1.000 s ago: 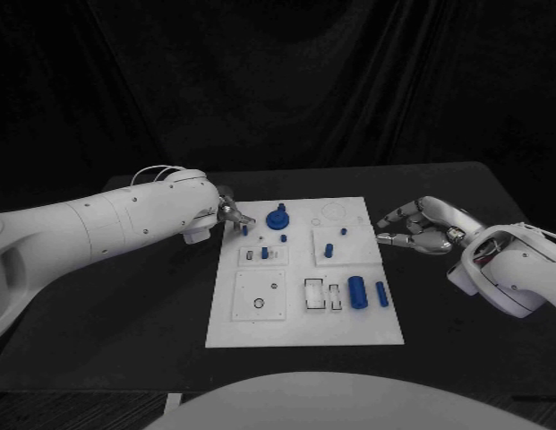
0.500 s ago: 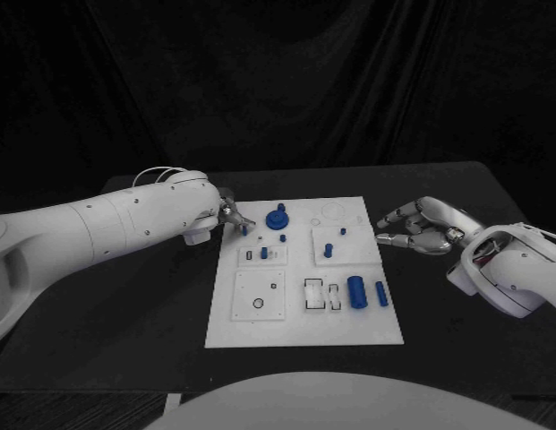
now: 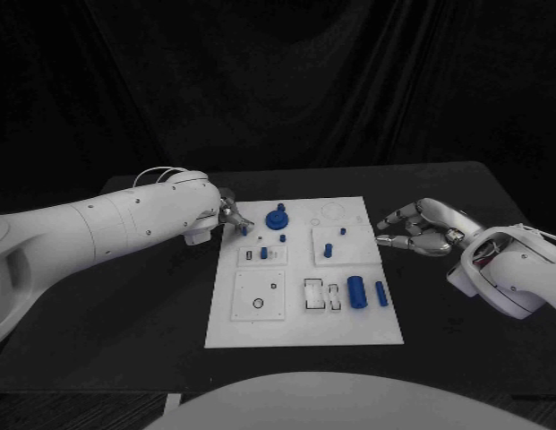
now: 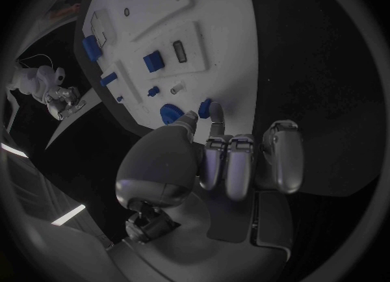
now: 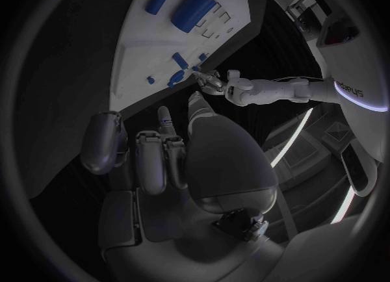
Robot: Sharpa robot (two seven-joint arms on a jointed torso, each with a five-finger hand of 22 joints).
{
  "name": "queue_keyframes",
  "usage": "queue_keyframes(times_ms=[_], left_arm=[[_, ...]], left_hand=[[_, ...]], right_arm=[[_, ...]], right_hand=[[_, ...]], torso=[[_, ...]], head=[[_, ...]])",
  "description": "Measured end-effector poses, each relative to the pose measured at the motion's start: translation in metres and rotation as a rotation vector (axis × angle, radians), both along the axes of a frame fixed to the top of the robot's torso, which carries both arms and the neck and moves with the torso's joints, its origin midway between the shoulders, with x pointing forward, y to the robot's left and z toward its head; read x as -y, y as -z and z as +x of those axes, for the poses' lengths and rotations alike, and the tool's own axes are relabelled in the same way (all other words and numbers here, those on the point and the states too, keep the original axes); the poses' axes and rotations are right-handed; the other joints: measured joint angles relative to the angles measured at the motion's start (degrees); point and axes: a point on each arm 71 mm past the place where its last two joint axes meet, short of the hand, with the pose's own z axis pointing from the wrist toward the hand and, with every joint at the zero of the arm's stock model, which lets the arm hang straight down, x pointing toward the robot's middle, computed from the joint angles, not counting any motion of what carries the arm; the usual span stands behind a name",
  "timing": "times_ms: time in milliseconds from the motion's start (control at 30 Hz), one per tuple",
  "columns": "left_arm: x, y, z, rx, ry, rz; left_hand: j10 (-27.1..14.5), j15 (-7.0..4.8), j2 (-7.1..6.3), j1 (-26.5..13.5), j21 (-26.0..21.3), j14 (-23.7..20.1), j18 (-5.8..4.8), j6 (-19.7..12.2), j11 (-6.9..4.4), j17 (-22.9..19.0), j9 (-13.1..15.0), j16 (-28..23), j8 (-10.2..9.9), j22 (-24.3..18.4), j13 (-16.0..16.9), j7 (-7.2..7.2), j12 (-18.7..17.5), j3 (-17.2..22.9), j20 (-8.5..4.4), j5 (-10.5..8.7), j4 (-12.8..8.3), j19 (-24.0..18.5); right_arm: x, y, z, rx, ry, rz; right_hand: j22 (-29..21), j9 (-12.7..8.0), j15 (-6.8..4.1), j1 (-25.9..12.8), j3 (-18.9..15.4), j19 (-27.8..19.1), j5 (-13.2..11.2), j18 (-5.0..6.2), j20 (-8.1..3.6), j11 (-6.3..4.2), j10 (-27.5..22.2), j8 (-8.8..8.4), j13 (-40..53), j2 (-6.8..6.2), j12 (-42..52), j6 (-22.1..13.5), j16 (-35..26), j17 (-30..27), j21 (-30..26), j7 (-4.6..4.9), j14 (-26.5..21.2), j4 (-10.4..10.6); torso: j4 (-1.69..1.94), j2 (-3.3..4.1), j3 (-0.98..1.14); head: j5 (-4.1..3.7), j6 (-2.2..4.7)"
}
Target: Assemble the parts on the task board
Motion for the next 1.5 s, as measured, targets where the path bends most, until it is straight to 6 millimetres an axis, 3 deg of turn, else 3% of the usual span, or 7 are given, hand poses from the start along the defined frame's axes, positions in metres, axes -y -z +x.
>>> queue_keyframes(times_ms=[267,567,867,1133,1500], left_arm=[[0.0,0.0,0.0,-0.003,0.003,-0.001],[0.0,0.001,0.0,-0.004,0.006,-0.003],[-0.001,0.001,-0.001,-0.004,0.011,-0.008],[-0.006,0.0,-0.005,0.0,0.014,-0.02],[-0.007,-0.002,-0.024,0.004,0.037,-0.059]], left_hand=[[0.0,0.0,-0.02,1.7,-0.2,0.0,0.0,0.0,0.0,0.0,-0.3,0.0,-0.9,0.0,0.0,0.0,0.0,1.8,0.0,4.79,-1.8,0.0],[0.0,0.0,-0.67,3.1,-0.5,0.0,0.0,0.0,0.0,0.0,-0.7,0.0,-1.8,0.0,0.0,0.0,0.0,3.8,0.0,7.06,-3.8,0.0],[0.0,0.0,-1.71,4.0,-0.5,0.0,0.01,0.2,0.0,0.0,-1.0,0.0,-2.7,0.0,0.0,-0.15,0.0,10.2,-0.21,11.55,-6.4,-0.2],[0.0,0.0,-3.3,2.8,-0.5,0.0,0.0,0.8,0.0,0.0,-0.9,0.0,-2.9,0.0,0.0,-0.18,0.0,15.6,-0.42,12.3,-8.5,0.0],[0.0,0.0,-3.98,2.1,-0.5,0.0,0.0,1.3,0.0,0.0,-0.4,0.0,-2.9,0.0,0.0,-0.19,0.0,17.2,-0.62,12.53,-9.1,0.2]], right_arm=[[0.0,0.0,0.0,-0.001,0.0,0.0],[0.0,0.001,0.0,-0.002,0.0,0.0],[0.001,0.001,0.0,-0.003,0.001,-0.001],[0.001,0.002,0.0,-0.004,0.002,-0.002],[0.002,0.003,0.0,-0.007,0.003,-0.004]], right_hand=[[0.0,0.0,0.0,0.0,0.0,0.0,0.0,0.0,0.0,0.0,0.0,0.0,0.0,0.0,0.0,0.0,0.0,0.0,0.0,0.0,0.0,0.0],[0.0,-0.1,0.0,0.0,0.0,0.0,0.0,0.0,0.0,0.0,0.0,0.0,0.0,0.0,0.0,0.0,0.0,0.0,0.0,0.0,0.0,0.0],[0.0,0.0,0.0,0.0,0.0,0.0,0.0,0.0,0.0,0.0,0.0,0.0,0.0,-0.01,0.0,0.0,0.0,0.0,0.0,0.0,0.0,0.0],[0.0,0.0,0.0,0.0,0.0,0.0,0.0,0.0,0.0,0.0,0.0,0.0,0.0,-0.01,0.0,0.0,0.0,0.0,0.0,0.0,0.0,0.0],[0.0,-0.1,0.0,0.0,0.0,0.0,0.0,0.0,0.0,0.0,0.0,0.0,0.0,-0.01,0.0,0.0,0.0,0.0,0.0,0.0,0.0,0.0]], torso=[[0.02,-0.01,0.01],[0.02,-0.03,0.01],[0.03,-0.02,0.0],[0.03,-0.03,0.01],[0.04,-0.07,0.01]], head=[[-0.04,0.0],[-0.14,0.0],[-0.07,0.0],[0.1,0.0],[0.2,0.0]])
